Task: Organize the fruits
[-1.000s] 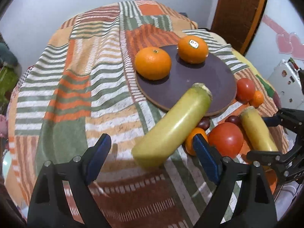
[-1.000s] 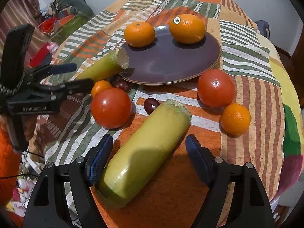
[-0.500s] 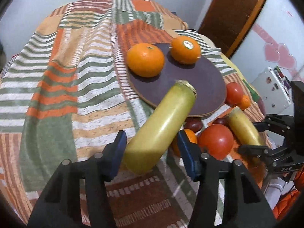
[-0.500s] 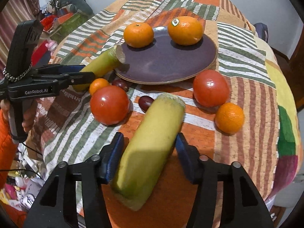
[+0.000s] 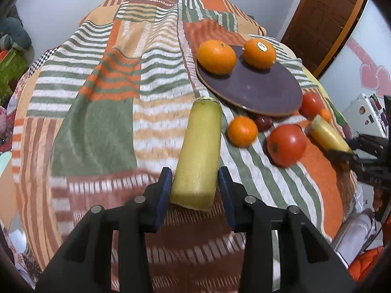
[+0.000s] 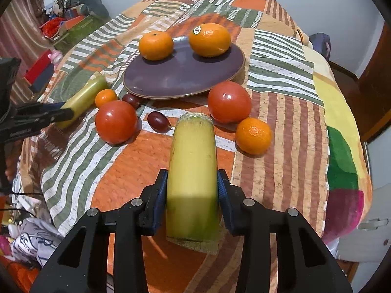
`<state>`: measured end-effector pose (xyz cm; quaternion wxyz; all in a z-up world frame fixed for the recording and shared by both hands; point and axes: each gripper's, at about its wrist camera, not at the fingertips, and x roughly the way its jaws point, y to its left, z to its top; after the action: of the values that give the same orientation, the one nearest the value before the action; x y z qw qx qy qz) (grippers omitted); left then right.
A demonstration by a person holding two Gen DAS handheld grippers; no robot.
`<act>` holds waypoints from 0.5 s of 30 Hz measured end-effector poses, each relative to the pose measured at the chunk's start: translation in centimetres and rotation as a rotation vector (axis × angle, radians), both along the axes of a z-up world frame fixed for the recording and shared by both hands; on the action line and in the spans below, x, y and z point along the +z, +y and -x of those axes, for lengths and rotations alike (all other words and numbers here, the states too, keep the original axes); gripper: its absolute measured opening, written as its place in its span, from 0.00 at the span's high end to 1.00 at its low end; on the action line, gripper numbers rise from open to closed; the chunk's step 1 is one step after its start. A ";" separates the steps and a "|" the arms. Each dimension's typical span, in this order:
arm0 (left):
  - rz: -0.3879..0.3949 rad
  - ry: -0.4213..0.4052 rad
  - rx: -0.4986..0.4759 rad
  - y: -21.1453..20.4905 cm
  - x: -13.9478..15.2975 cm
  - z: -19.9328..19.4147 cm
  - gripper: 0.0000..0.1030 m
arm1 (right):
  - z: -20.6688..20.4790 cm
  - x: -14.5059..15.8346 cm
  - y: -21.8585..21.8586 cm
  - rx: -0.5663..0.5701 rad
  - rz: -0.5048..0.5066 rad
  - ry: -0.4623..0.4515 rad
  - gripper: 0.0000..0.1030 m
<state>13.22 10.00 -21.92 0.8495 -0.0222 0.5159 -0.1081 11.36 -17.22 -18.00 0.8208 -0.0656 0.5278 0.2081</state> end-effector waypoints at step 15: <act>-0.040 0.043 -0.046 -2.1 -0.7 -3.2 0.63 | -2.3 -0.3 0.1 0.018 -0.057 0.006 0.64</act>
<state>16.42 7.86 -22.67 0.8358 0.0043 0.5365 -0.1166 13.65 -17.09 -18.30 0.8189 -0.0466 0.5235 0.2308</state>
